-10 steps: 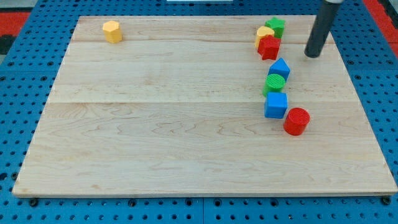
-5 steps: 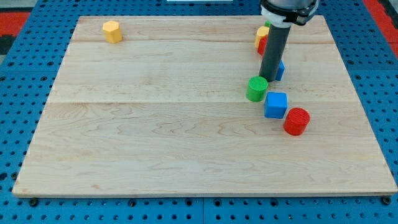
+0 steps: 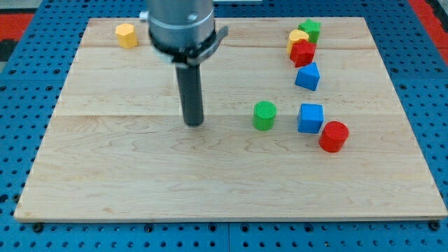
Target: Arrange the group of the blocks in row
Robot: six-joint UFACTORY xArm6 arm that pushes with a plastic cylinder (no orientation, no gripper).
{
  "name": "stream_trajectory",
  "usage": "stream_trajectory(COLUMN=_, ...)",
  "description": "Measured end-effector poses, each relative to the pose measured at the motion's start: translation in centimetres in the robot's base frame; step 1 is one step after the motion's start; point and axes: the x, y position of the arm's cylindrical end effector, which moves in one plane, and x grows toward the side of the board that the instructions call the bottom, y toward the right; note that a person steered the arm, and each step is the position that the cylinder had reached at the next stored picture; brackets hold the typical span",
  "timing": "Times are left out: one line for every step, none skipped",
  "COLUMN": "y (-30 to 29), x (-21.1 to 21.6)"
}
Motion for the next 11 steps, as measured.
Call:
stream_trajectory(y=6.9, x=-0.4)
stream_trajectory(y=11.8, x=-3.3)
stream_trajectory(y=13.9, x=-3.5)
stream_trajectory(y=17.3, x=-5.7)
stream_trajectory(y=14.9, x=-5.5)
stream_trajectory(y=11.3, x=-5.3)
stream_trajectory(y=10.8, x=-9.4)
stream_trajectory(y=9.8, x=-16.2)
stream_trajectory(y=13.8, x=-17.7)
stream_trajectory(y=17.3, x=-17.9)
stream_trajectory(y=18.3, x=-16.9)
